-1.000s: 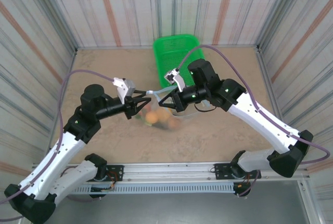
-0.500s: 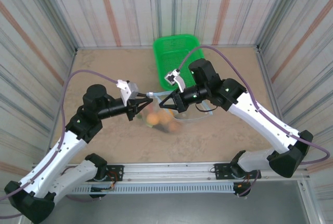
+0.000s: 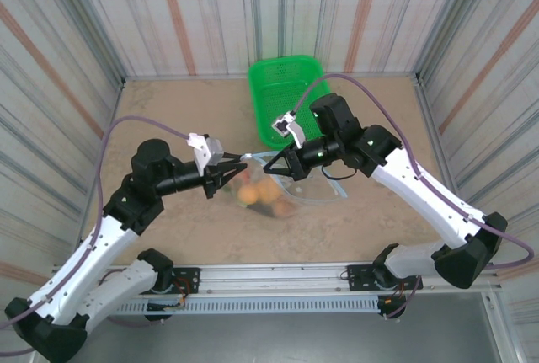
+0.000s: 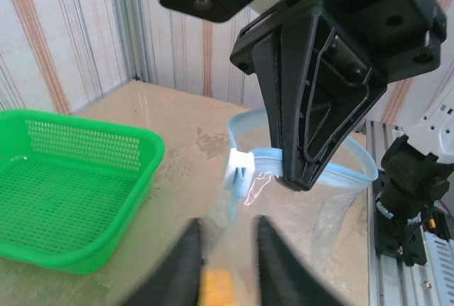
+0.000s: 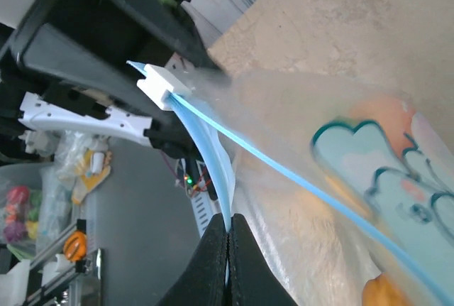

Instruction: Place the food in the zip-top bag and seal the zipper

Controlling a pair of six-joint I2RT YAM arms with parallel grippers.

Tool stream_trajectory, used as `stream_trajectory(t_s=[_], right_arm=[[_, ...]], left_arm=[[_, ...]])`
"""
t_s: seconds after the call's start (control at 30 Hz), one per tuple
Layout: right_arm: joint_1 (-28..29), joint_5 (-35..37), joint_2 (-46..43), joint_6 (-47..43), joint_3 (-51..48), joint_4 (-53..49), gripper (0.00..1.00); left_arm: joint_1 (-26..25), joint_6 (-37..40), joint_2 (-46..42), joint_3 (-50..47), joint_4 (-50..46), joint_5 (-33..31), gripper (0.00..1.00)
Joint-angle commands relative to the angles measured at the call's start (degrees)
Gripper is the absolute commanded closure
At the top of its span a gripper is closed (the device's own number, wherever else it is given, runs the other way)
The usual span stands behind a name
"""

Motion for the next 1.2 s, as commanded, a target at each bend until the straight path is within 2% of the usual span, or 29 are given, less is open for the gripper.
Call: stream_trajectory(t_s=[0.0, 0.1, 0.2, 0.33, 0.47, 0.53, 0.9, 1.17], right_arm=[[-0.3, -2.3, -1.9, -3.9, 0.6, -2.8, 1.0], [-0.4, -3.0, -2.4, -4.5, 0.5, -3.1, 1.0], [-0.4, -3.9, -2.2, -4.4, 0.7, -3.4, 1.0], [-0.3, -4.4, -1.9, -3.9, 0.8, -2.7, 1.0], [-0.2, -5.3, -1.6, -3.0, 0.0, -1.2, 1.0], [-0.1, -5.4, -1.5, -2.9, -0.4, -1.0, 1.0], [-0.1, -6.0, -1.8, -2.9, -1.3, -0.8, 1.0], [-0.1, -5.1, -2.1, -3.1, -1.2, -1.0, 1.0]], left_arm=[[-0.2, 2.2, -1.8, -0.4, -1.0, -1.4, 0.57], [-0.2, 4.3, -1.7, -0.1, -2.1, -2.6, 0.54], [-0.8, 6.6, -0.7, 0.5, -2.0, -0.9, 0.55], [-2.4, 7.6, 1.8, 2.0, -1.7, 2.0, 0.59], [-3.1, 7.6, 3.6, 2.9, -1.0, 2.5, 0.7], [-3.2, 7.6, 3.6, 2.6, 0.1, 2.7, 0.72], [-3.1, 7.2, 2.1, -0.7, 5.2, 2.6, 0.72], [-2.6, 7.7, 2.9, -0.3, 3.8, 3.3, 0.91]])
